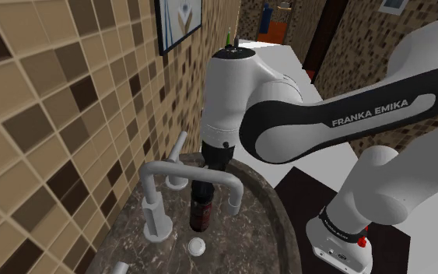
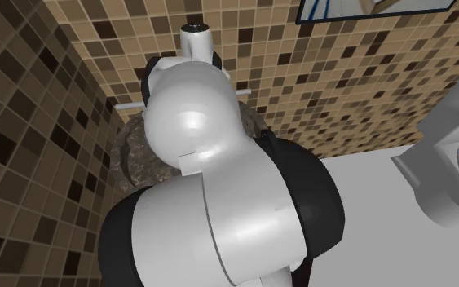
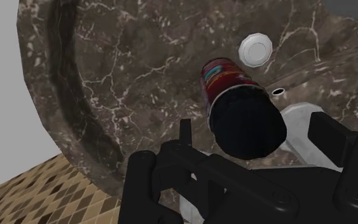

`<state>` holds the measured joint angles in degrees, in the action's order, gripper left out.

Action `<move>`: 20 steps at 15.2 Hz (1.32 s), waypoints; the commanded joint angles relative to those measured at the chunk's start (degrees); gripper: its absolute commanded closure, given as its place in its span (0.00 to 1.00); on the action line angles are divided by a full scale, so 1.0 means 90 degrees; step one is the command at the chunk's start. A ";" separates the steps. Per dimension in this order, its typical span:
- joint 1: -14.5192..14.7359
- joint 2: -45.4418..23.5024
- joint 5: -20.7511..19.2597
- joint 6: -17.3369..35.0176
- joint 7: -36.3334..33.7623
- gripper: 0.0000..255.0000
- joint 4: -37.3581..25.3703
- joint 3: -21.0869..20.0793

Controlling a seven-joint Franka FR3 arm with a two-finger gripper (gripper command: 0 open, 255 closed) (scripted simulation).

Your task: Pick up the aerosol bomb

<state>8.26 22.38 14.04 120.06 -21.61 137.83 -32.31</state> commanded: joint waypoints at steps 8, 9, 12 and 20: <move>-0.0038 -0.0480 -0.0098 0.0799 -0.0212 0.00 0.0316 -0.0296; -0.0038 -0.0479 -0.0097 0.0799 -0.0212 0.00 0.0316 -0.0296; -0.0039 -0.0469 -0.0093 0.0803 -0.0196 1.00 0.0332 -0.0285; -0.0029 -0.0428 -0.0086 0.0701 -0.0200 1.00 0.0267 -0.0270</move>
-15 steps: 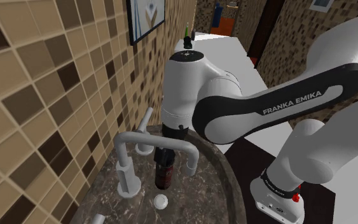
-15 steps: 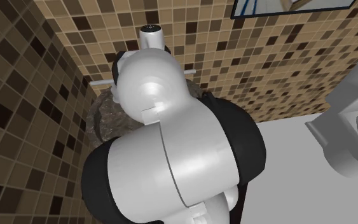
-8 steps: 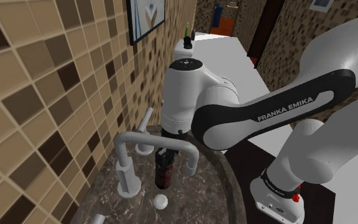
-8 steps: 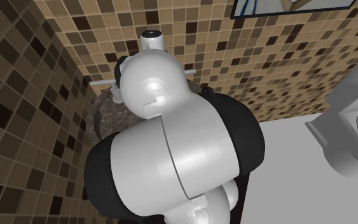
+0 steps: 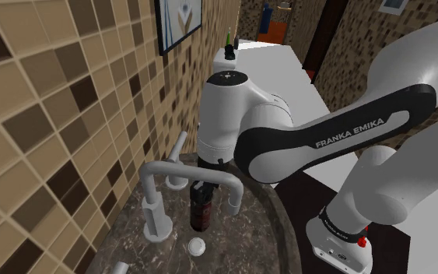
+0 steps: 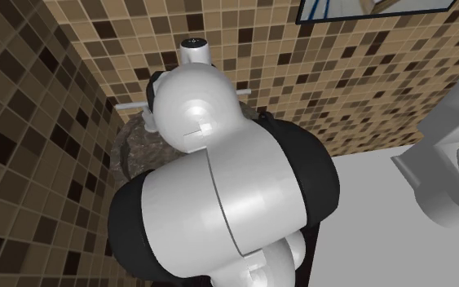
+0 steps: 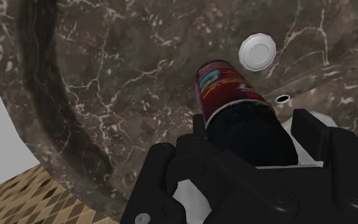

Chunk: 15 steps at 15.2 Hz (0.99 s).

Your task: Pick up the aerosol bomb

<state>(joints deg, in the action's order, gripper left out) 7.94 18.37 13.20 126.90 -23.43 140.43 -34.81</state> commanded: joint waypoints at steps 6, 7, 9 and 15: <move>0.0032 0.0283 0.0048 -0.0631 0.0061 1.00 -0.0345 0.0144; 0.0035 0.0320 0.0051 -0.0725 0.0068 1.00 -0.0403 0.0166; 0.0038 0.0389 0.0053 -0.0910 0.0079 1.00 -0.0523 0.0208; 0.0056 0.0527 0.0037 -0.1378 0.0091 1.00 -0.0854 0.0326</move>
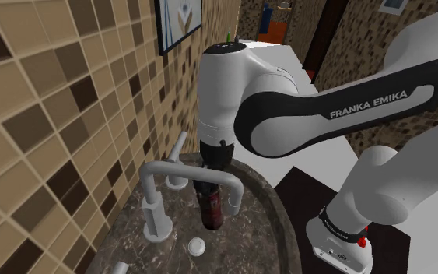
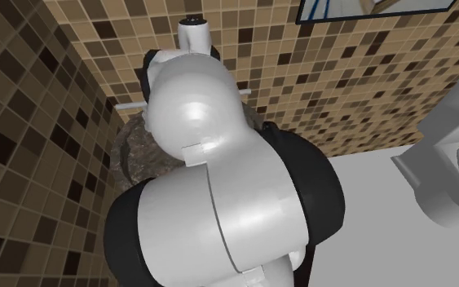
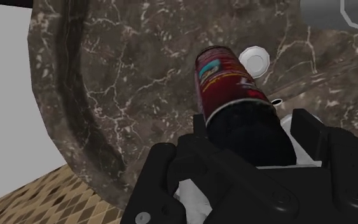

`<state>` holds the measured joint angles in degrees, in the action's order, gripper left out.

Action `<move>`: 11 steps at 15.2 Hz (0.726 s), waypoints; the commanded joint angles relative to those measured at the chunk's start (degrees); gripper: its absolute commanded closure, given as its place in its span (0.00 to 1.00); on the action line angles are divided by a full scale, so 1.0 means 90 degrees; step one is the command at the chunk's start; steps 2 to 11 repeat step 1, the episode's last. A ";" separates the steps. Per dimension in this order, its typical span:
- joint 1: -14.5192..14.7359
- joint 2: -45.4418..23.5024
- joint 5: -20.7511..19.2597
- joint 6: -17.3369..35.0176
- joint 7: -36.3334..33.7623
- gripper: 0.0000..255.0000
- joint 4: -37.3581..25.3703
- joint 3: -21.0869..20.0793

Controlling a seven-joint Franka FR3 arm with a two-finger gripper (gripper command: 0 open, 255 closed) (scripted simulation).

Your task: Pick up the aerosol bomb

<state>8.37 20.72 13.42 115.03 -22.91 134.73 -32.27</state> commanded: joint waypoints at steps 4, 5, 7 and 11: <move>0.0025 0.0261 0.0005 -0.0058 0.0027 1.00 -0.0220 0.0058; 0.0025 0.0261 0.0005 -0.0058 0.0027 1.00 -0.0220 0.0058; 0.0025 0.0261 0.0005 -0.0058 0.0027 1.00 -0.0220 0.0058; 0.0025 0.0261 0.0005 -0.0058 0.0027 1.00 -0.0220 0.0058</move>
